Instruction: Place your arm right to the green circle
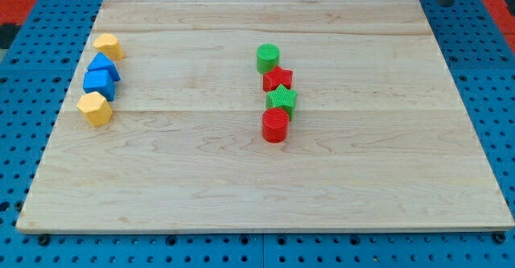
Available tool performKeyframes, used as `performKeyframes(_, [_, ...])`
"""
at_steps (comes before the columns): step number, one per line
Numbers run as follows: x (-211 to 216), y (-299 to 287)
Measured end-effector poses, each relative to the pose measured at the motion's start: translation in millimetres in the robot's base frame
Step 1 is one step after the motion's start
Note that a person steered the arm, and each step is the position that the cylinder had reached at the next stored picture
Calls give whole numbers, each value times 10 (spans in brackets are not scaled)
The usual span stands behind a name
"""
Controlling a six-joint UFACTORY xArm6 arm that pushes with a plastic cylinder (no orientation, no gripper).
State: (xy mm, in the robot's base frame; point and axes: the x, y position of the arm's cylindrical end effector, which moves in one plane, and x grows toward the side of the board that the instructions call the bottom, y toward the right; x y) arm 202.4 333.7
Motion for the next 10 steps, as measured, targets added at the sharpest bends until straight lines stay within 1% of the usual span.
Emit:
performKeyframes(1, [-4, -139])
performKeyframes(2, [78, -334])
performKeyframes(6, [124, -397])
performKeyframes(7, [574, -1327])
performKeyframes(8, [629, -2302])
performKeyframes(9, [948, -2513])
performKeyframes(10, [1133, -2314])
